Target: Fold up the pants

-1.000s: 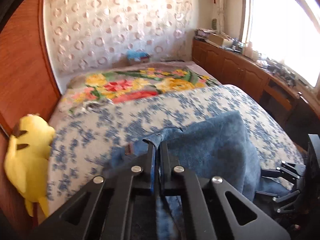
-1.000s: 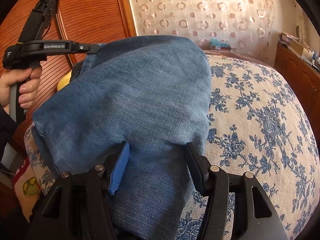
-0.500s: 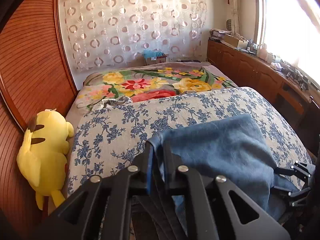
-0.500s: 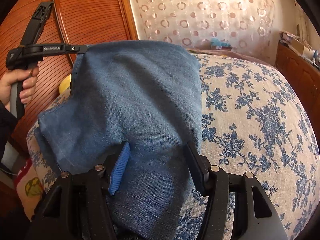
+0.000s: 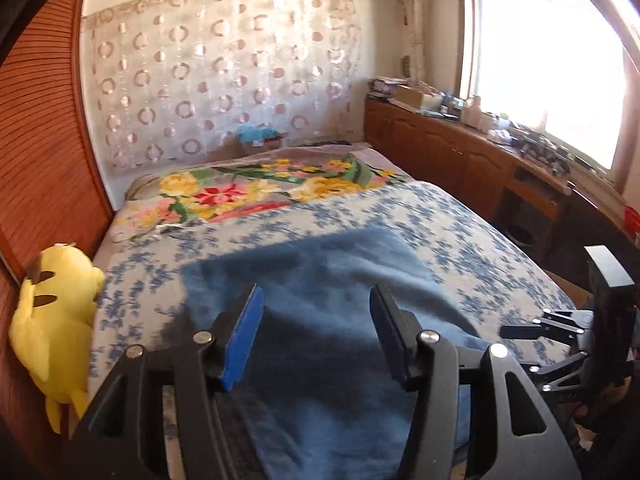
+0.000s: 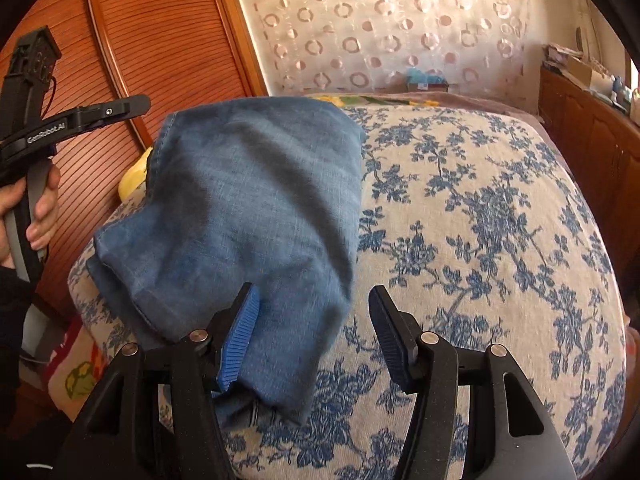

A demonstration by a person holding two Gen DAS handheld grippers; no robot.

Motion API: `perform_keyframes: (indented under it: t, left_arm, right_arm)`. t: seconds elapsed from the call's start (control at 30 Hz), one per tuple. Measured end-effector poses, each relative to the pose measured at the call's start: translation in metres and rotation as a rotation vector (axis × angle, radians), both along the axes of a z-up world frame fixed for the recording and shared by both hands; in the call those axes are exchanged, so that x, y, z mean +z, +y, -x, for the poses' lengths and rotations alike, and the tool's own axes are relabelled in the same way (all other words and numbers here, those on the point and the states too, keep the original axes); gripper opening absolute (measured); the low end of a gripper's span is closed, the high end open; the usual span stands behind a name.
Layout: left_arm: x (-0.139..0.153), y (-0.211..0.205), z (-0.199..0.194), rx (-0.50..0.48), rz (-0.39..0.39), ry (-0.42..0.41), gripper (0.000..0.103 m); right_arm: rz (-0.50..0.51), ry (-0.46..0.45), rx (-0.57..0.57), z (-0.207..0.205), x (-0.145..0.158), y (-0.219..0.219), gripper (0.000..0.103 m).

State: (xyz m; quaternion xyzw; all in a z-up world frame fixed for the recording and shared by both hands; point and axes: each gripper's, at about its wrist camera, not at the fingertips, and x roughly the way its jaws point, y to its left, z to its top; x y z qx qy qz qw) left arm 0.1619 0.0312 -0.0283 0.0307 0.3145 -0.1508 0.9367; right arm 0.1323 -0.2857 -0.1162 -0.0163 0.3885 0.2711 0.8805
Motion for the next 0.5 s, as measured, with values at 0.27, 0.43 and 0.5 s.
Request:
perform_keyframes:
  t: [0.27, 0.43, 0.5]
  left_arm:
    - [-0.026, -0.023, -0.016, -0.044, -0.033, 0.051, 0.055]
    - [-0.019, -0.016, -0.04, -0.041, -0.02, 0.032, 0.055]
    - [-0.016, -0.016, -0.053, -0.037, -0.018, 0.028, 0.055]
  right_arm:
    - [0.006, 0.015, 0.013, -0.001, -0.009, -0.001, 0.058]
    - [0.021, -0.02, 0.014, -0.018, 0.006, -0.005, 0.058]
    - [0.025, -0.03, 0.01, -0.03, 0.012, -0.007, 0.058]
